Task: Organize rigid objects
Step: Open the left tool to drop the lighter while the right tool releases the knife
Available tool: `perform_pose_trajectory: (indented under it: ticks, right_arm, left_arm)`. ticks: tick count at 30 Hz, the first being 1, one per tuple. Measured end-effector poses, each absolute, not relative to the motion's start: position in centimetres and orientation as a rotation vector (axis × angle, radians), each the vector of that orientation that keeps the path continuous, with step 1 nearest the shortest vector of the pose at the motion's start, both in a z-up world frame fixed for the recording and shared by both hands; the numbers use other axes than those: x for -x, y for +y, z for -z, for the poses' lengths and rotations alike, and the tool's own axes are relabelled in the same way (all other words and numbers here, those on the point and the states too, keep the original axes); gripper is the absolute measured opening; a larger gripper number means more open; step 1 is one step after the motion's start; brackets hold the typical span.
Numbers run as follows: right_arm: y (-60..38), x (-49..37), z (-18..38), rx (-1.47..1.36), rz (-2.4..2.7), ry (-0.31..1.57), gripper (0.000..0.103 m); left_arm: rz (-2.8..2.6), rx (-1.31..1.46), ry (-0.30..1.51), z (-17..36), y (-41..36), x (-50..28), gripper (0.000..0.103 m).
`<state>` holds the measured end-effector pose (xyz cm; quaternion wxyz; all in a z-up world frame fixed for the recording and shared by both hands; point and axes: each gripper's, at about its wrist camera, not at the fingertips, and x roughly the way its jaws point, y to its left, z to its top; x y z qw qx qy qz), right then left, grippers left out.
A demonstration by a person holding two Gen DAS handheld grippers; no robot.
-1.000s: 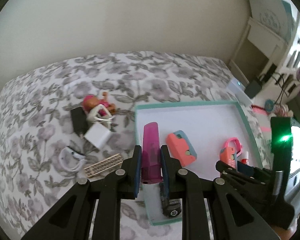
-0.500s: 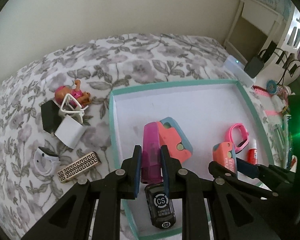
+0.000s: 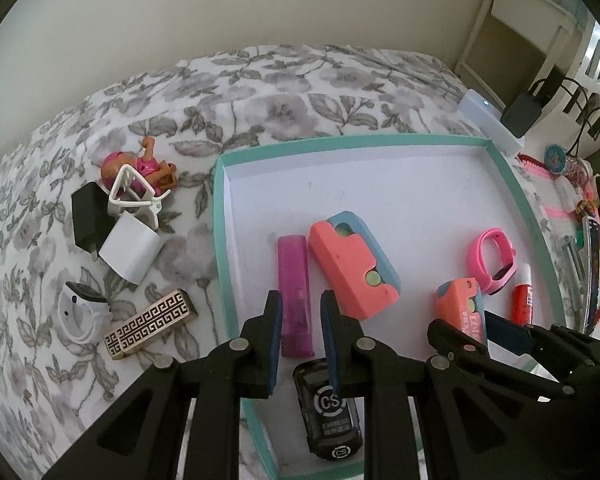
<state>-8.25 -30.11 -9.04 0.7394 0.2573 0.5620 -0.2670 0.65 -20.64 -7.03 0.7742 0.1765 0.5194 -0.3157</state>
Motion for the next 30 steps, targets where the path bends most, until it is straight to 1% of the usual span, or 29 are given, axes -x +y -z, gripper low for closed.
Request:
perform_pose_trajectory:
  ticks: [5, 7, 12, 14, 16, 18, 21, 24, 27, 30]
  right_arm:
    - [-30.3, 8.0, 9.1, -0.568, 0.590, 1.235, 0.045]
    - [-30.3, 8.1, 9.0, -0.568, 0.589, 1.232, 0.045]
    - [-30.3, 8.2, 9.0, -0.571, 0.591, 1.232, 0.045]
    - [-30.3, 8.3, 8.9, -0.571, 0.594, 1.232, 0.045]
    - [-30.3, 8.2, 8.9, -0.574, 0.593, 1.231, 0.045]
    - [-30.3, 8.2, 8.8, -0.573, 0.590, 1.230, 0.046]
    - [-30.4, 8.3, 8.6, -0.564, 0.589, 1.226, 0.047]
    - [-30.4, 8.3, 8.5, -0.565, 0.587, 1.222, 0.049]
    - [-30.3, 8.3, 8.3, -0.564, 0.585, 1.213, 0.053]
    - [-30.2, 8.2, 8.0, -0.555, 0.582, 1.198, 0.053]
  left_arm:
    - [0.676, -0.371, 1.128, 6.8, -20.3, -0.9, 0.025]
    - [0.673, -0.365, 1.126, 6.5, -20.2, -1.0, 0.033]
    - [0.667, -0.345, 1.131, 6.0, -19.9, -1.2, 0.036]
    - [0.659, -0.343, 1.129, 5.8, -19.8, -1.2, 0.038]
    - [0.649, -0.337, 1.128, 5.6, -19.6, -1.4, 0.047]
    - [0.636, -0.332, 1.127, 5.5, -19.4, -1.5, 0.050]
    - [0.609, -0.307, 1.136, 5.3, -18.8, -2.0, 0.059]
    - [0.587, -0.271, 1.141, 5.0, -18.1, -2.5, 0.061]
    - [0.556, -0.244, 1.140, 4.8, -17.4, -3.0, 0.069]
    - [0.527, -0.230, 1.145, 4.8, -16.7, -3.5, 0.070]
